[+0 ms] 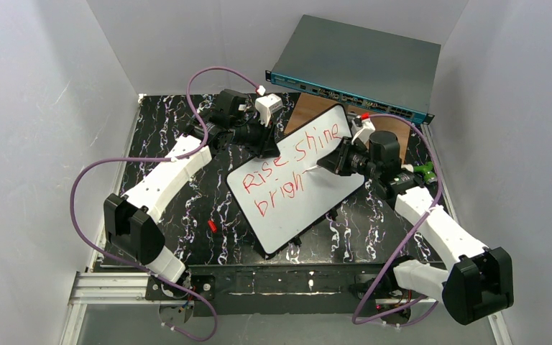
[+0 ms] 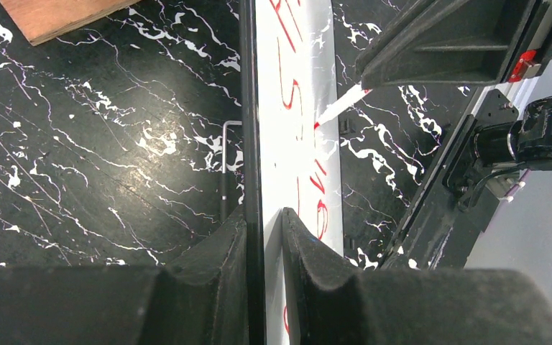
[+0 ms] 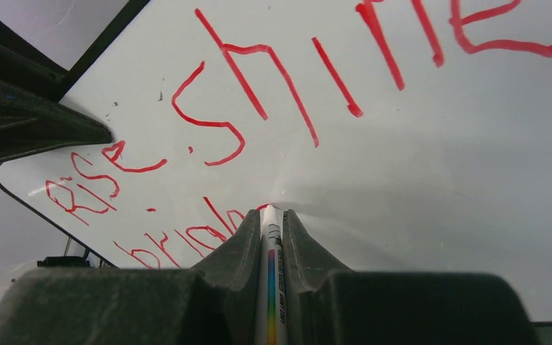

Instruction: Write a sentence on the whiteboard

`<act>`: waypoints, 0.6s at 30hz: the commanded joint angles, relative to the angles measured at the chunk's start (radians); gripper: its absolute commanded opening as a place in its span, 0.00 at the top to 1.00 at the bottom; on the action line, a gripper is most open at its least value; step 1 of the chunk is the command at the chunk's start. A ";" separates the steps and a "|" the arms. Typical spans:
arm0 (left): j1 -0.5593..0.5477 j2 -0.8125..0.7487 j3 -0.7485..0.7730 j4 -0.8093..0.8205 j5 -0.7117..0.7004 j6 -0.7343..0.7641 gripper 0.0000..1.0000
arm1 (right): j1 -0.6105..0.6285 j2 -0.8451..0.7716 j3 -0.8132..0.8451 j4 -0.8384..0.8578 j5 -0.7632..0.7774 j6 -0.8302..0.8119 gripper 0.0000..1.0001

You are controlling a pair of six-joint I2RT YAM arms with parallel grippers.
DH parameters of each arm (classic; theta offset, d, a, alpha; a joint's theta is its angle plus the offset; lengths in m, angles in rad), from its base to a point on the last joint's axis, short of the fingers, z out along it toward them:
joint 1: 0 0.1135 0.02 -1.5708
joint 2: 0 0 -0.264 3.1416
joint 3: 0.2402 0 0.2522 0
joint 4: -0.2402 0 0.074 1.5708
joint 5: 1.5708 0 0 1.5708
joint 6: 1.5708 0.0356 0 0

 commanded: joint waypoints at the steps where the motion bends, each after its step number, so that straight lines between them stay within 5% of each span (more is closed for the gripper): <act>1: -0.014 -0.003 0.019 -0.013 0.024 0.031 1.00 | -0.026 -0.009 0.055 -0.033 0.091 -0.042 0.99; 18: -0.014 0.008 0.030 -0.015 0.023 0.031 1.00 | -0.050 -0.031 0.105 -0.087 0.033 -0.079 0.99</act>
